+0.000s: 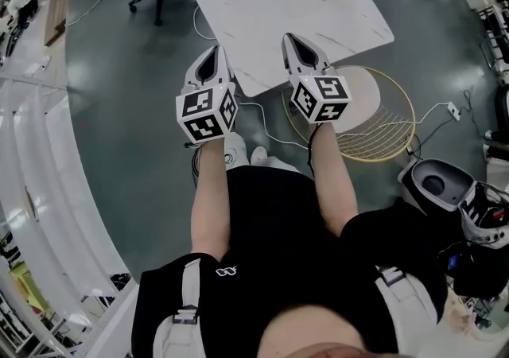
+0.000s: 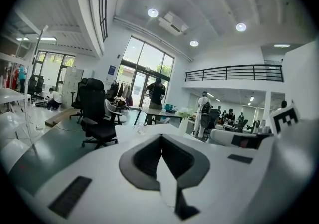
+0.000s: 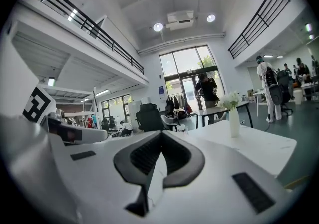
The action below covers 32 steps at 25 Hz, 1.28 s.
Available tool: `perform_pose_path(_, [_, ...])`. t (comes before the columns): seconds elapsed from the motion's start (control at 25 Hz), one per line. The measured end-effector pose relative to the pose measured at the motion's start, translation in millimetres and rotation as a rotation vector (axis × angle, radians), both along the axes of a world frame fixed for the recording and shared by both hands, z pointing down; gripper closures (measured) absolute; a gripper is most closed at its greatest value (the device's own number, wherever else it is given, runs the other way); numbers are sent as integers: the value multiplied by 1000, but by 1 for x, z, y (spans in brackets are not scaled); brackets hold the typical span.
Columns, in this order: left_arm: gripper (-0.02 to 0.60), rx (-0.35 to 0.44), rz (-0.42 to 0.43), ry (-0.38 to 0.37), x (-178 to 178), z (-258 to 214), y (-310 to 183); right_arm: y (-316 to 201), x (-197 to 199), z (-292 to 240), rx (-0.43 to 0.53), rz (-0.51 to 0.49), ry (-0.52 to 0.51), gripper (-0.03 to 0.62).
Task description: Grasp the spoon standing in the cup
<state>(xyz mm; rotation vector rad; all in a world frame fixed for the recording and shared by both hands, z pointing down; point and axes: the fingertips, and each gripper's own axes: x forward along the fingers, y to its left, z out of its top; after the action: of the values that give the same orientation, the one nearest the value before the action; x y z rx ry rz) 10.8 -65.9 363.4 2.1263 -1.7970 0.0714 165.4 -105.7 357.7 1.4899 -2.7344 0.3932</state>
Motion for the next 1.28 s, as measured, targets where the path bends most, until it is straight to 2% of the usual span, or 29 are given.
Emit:
perform_pose_path(0.28, [568, 29, -8, -8, -13, -2, -41, -32, -20, -5, 40, -37, 14, 588])
perform_pose_path(0.64, [568, 12, 49, -12, -5, 17, -109, -95, -17, 16, 17, 8, 43, 586])
perform_pose_path(0.8, [569, -16, 60, -10, -25, 35, -146, -131, -45, 36, -12, -3, 36, 582])
perform_pose_path(0.92, [568, -42, 38, -5, -46, 48, -174, -155, -67, 53, -41, -28, 36, 573])
perform_pose_path(1.08, [569, -77, -12, 31, -72, 67, -212, -188, -86, 78, -89, -52, 36, 562])
perform_pose_path(1.28, [569, -104, -7, 57, -88, 91, -260, -234, -110, 99, -129, -62, 37, 532])
